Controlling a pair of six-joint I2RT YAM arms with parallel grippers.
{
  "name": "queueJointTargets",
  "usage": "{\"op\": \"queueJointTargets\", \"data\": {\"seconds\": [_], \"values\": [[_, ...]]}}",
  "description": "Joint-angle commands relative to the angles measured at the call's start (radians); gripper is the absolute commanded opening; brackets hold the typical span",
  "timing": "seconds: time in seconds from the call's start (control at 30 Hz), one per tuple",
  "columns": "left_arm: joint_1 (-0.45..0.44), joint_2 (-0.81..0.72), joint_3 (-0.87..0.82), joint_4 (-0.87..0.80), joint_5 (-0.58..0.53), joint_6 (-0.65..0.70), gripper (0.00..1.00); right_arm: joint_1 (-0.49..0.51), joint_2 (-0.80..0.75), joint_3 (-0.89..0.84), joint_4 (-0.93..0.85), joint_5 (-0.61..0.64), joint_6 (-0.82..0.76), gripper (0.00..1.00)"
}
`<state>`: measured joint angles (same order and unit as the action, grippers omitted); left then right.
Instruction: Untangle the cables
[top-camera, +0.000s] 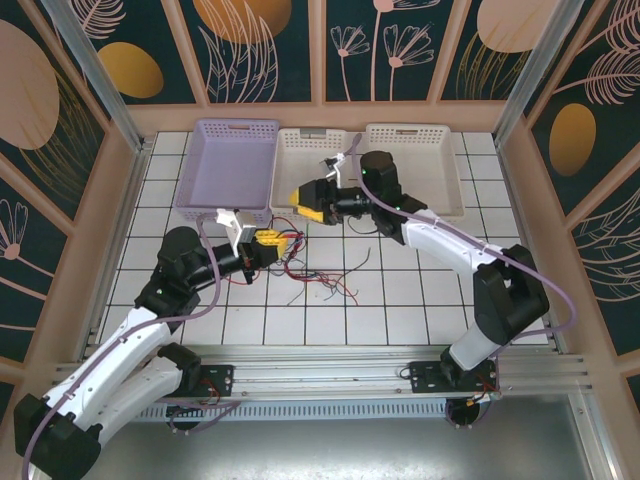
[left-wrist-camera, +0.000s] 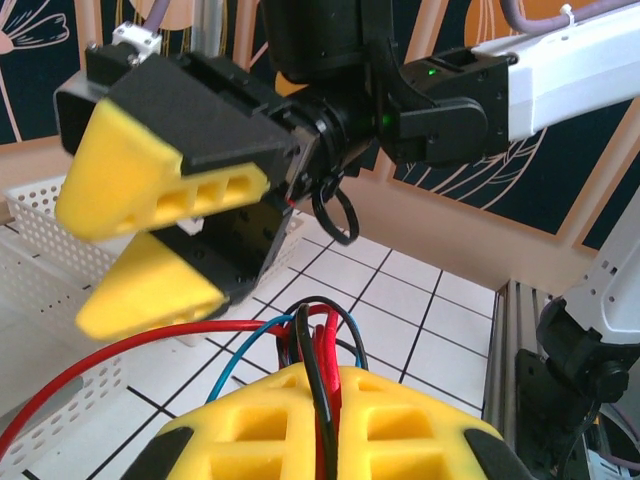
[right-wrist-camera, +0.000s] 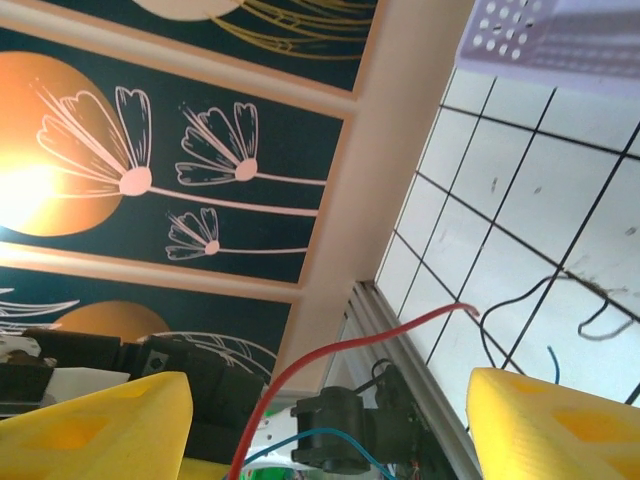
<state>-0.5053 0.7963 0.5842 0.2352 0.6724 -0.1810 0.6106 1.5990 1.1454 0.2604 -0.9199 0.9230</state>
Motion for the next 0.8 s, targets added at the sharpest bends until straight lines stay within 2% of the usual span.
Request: {"op": "queueJointTargets", "data": {"seconds": [0.0,0.1,0.27,0.53,0.77], "values": [[-0.007,0.004,0.033,0.034,0.021,0.025,0.0,0.027,0.019,0.036,0.072,-0.042,-0.01,0.72],[-0.009,0.012,0.032,0.038,0.024,0.025,0.0,0.042,0.034,0.036,0.093,-0.043,-0.003,0.7],[-0.011,0.021,0.032,0.043,0.027,0.025,0.0,0.053,0.057,0.033,0.156,-0.059,0.037,0.6],[-0.035,0.038,0.03,0.044,0.012,0.033,0.0,0.084,0.07,0.03,0.219,-0.077,0.075,0.59],[-0.035,0.032,0.036,0.038,0.003,0.043,0.0,0.09,0.061,0.009,0.238,-0.088,0.082,0.39]]}}
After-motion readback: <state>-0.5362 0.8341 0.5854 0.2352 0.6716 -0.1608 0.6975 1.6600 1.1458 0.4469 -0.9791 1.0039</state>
